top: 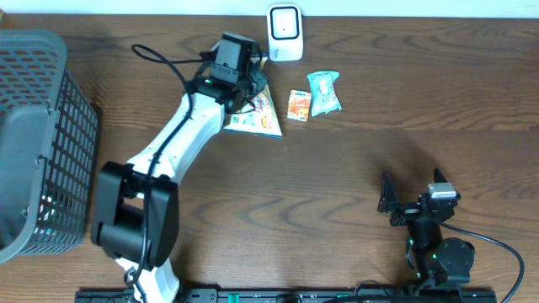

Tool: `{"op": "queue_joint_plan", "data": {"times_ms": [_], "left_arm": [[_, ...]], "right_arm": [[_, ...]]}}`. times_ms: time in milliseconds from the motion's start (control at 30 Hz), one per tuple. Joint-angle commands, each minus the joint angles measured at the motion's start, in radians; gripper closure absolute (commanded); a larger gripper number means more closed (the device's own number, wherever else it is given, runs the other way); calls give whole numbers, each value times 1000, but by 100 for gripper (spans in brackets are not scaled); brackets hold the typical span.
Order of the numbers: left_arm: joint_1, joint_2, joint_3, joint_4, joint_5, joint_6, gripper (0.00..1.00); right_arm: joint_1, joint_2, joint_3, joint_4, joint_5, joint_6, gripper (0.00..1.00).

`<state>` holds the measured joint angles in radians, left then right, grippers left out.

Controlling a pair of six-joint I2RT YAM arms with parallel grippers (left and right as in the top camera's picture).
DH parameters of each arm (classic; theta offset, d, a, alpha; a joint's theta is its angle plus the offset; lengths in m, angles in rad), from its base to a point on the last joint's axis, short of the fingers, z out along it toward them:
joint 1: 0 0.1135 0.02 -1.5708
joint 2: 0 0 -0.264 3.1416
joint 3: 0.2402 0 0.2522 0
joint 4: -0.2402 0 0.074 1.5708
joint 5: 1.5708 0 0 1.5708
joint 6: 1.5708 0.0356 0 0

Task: Scan the item barcode
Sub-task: 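Carry the yellow bag to the scanner and release it left of the box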

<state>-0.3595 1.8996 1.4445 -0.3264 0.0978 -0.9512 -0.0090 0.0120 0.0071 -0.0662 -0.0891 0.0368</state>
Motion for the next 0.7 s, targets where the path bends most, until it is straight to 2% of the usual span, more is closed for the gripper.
{"op": "queue_joint_plan", "data": {"times_ms": [0,67,133,167,200,333,433,667], "left_arm": [[-12,27,14,14,-13,-34,86],[-12,38,14,16,-13,-34,86],[-12,41,14,17,-13,-34,66],[-12,41,14,23,-13,-27,51],[-12,40,14,38,-12,-5,43],[-3,15,15,139,91,143,39],[23,-54,15,179,111,161,39],[225,-367,15,97,110,410,39]], "right_arm": [[-3,-5,-1,-5,5,-12,1],[-3,-5,-1,-5,5,-12,1],[-3,-5,-1,-5,5,-12,1],[-3,-5,-1,-5,5,-12,1],[-3,-5,-1,-5,5,-12,1],[-3,-5,-1,-5,5,-12,1],[-3,-5,-1,-5,5,-12,1],[-3,-5,-1,-5,5,-12,1]]}}
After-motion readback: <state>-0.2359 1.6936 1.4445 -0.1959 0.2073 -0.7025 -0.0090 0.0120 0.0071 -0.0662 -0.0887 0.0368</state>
